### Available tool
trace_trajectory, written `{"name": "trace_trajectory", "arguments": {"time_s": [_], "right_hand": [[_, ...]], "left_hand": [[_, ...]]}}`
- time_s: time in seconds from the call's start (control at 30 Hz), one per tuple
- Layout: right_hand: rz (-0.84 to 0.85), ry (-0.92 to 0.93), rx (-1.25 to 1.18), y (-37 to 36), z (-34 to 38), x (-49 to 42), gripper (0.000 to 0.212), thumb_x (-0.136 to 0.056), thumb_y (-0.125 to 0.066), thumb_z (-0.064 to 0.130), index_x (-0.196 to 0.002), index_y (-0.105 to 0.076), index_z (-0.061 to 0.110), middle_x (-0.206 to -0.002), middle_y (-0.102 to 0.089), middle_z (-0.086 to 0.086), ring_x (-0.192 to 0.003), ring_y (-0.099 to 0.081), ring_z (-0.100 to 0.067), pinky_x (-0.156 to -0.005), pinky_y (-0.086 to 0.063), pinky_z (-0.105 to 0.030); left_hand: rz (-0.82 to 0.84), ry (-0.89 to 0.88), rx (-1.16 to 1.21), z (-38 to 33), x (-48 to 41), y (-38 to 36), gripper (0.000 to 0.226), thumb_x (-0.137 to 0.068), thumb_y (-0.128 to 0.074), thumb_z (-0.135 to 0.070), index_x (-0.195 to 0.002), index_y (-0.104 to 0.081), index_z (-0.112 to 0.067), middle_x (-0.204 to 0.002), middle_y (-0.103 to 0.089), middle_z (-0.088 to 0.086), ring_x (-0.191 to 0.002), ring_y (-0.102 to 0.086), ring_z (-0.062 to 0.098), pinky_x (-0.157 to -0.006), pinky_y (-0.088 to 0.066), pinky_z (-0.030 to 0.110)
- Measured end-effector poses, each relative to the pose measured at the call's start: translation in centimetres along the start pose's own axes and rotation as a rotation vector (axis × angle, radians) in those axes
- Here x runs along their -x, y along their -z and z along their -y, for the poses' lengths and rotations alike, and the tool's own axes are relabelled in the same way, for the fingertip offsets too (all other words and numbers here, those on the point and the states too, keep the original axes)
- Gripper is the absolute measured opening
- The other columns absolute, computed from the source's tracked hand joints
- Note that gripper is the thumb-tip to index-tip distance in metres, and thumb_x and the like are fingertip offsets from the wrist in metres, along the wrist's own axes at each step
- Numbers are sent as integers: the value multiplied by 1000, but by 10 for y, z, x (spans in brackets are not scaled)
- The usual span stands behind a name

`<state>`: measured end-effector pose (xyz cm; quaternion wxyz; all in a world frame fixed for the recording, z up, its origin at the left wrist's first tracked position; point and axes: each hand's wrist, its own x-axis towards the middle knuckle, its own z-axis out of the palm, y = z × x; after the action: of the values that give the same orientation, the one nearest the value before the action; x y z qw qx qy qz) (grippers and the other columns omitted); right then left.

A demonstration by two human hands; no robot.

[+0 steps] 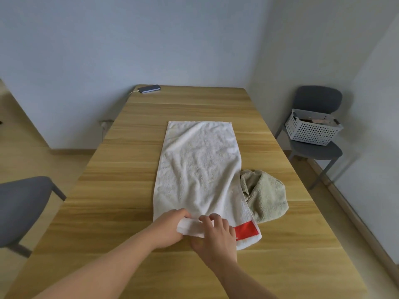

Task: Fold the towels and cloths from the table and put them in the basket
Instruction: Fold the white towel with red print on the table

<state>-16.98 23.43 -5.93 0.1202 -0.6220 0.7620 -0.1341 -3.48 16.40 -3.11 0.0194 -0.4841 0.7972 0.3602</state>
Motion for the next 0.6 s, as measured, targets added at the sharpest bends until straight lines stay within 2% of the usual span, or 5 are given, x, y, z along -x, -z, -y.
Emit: {"name": "trace_trajectory", "arguments": {"time_s": [0.07,0.17,0.33,0.47,0.6], "right_hand": [[-93,37,49,4,5,-6,47,-41,-74,56,-79,-68,28,-77,-61,6,-68,-63,-17,-61,-50,-30],[-169,88,43,11,7,-18,36,-40,-78,46,-64,-61,25,-63,-56,6,-57,-58,-16,-52,-47,-27],[6,121,-240,28,10,-34,11,-94,-42,21,-83,-40,20,-79,-49,3,-77,-43,-19,-70,-29,-29],[63,123,-359,44,6,-38,14,-96,-37,24,-83,-34,22,-74,-40,10,-76,-41,-18,-67,-31,-31],[62,151,-173,57,3,-38,27,-92,-47,38,-108,-42,17,-100,-55,3,-96,-50,-21,-80,-34,-34]], "left_hand": [[-9,-13,52,-6,0,7,33,-83,-58,-11,-109,-46,-27,-107,-51,-5,-87,-52,7,-68,-42,15],[-32,-21,119,-16,-1,22,34,-81,-60,-10,-105,-44,-28,-98,-51,-9,-78,-50,3,-62,-39,13],[-100,-9,126,-32,1,46,28,-84,-54,-10,-105,-46,-26,-96,-48,-13,-84,-51,6,-66,-40,14],[-221,-20,27,-34,3,60,22,-89,-50,-13,-86,-45,-34,-88,-53,-14,-74,-51,3,-59,-37,15],[-261,-42,-40,-35,5,66,21,-95,-46,-18,-82,-47,-35,-81,-57,-9,-65,-47,8,-58,-35,19]]}}
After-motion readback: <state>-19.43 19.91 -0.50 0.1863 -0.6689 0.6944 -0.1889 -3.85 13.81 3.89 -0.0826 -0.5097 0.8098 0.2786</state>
